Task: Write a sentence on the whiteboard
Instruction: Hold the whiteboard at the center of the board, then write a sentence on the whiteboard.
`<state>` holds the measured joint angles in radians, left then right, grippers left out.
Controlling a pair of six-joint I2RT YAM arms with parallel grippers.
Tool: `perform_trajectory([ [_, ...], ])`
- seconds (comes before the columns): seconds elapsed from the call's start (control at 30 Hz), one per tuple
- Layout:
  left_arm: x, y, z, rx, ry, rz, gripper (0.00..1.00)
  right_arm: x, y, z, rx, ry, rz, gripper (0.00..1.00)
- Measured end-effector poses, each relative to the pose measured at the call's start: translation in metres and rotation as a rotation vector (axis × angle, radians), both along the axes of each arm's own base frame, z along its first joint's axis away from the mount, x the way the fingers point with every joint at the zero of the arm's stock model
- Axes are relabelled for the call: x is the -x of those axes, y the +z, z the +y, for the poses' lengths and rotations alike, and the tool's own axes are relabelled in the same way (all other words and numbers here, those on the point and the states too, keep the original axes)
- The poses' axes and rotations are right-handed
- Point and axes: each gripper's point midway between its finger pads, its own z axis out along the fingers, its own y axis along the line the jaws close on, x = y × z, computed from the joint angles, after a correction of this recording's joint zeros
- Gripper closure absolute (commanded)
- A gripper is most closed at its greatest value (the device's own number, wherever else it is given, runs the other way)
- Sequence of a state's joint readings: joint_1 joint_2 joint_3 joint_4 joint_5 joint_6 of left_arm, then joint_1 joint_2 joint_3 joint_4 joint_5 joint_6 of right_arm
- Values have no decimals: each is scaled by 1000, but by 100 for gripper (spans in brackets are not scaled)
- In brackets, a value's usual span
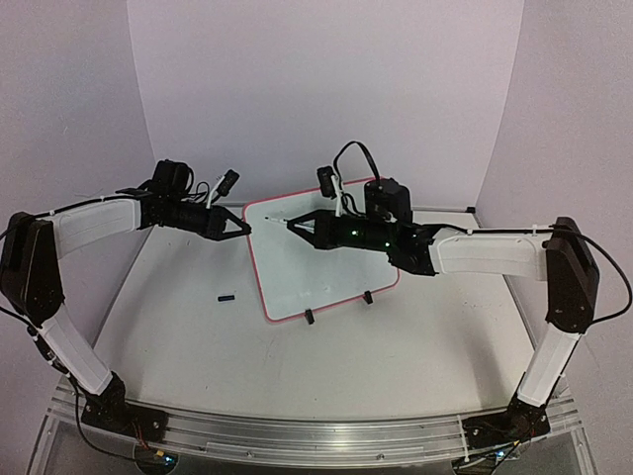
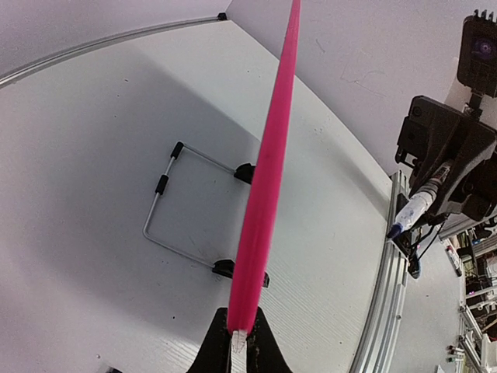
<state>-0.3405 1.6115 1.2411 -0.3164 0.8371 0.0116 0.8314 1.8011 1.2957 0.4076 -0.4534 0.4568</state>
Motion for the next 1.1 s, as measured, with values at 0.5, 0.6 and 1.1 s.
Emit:
perform_trajectory([
  [0.5,4,-1,0,-5,-35,-24,100,-11,-12,3,10,-36,3,100],
  [0.6,5,0,-1,-4,-39,-26,100,-15,-20,6,17,-44,15,100],
  [1.1,6,-1,-1,-7,-48,-31,100,-23,-8,11,-37,-62,-11,100],
])
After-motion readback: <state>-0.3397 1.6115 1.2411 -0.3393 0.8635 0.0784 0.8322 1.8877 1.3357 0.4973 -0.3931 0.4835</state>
